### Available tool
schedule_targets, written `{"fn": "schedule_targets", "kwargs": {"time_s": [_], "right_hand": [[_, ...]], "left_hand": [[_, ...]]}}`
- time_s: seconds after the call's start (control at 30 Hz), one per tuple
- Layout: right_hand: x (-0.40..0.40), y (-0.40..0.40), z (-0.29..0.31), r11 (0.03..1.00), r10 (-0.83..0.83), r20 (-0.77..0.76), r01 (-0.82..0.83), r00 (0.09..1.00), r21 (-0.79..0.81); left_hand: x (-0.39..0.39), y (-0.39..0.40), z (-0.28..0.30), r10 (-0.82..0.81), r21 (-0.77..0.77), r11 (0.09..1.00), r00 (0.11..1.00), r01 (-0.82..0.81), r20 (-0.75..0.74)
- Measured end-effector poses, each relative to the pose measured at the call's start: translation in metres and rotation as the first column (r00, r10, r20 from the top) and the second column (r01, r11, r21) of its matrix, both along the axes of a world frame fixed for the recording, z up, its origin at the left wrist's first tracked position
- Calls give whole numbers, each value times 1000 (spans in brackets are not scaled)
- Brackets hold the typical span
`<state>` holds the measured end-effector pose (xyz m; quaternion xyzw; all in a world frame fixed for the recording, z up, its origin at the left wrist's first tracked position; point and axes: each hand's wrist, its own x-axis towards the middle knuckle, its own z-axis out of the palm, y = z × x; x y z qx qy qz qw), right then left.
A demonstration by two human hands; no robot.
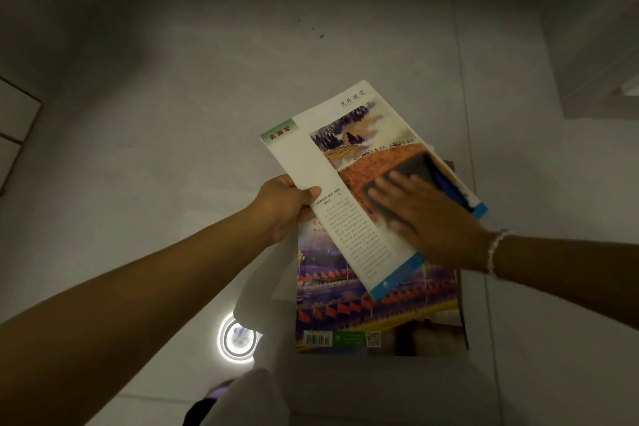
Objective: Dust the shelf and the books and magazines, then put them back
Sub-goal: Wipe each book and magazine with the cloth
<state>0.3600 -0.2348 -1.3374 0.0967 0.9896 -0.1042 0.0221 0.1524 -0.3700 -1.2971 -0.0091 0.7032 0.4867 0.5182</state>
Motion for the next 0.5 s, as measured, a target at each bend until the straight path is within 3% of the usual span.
{"fn": "schedule_targets", "kwargs": {"time_s": [0.1,0.17,0.3,0.33,0.5], "right_hand": [[-9,16,2,970,-241,0,241,970,-29],[-16,0,1,954,-297,-7,296,955,-56],[-8,-24,-2,993,111,-9,-111,994,-44],[-8,-15,-3,989,140,-8,-140,990,-42],[-20,32,2,979,-198,-8,197,980,-60]], "left_hand": [[-4,2,1,-18,-4,1000,1000,18,-12],[-8,2,-1,-30,-18,999,999,29,-44],[-12,-3,-2,-52,-50,998,997,49,-60],[-12,-5,-1,-58,-55,997,997,55,-57],[-18,-5,4,-89,-55,995,996,88,-20]]}}
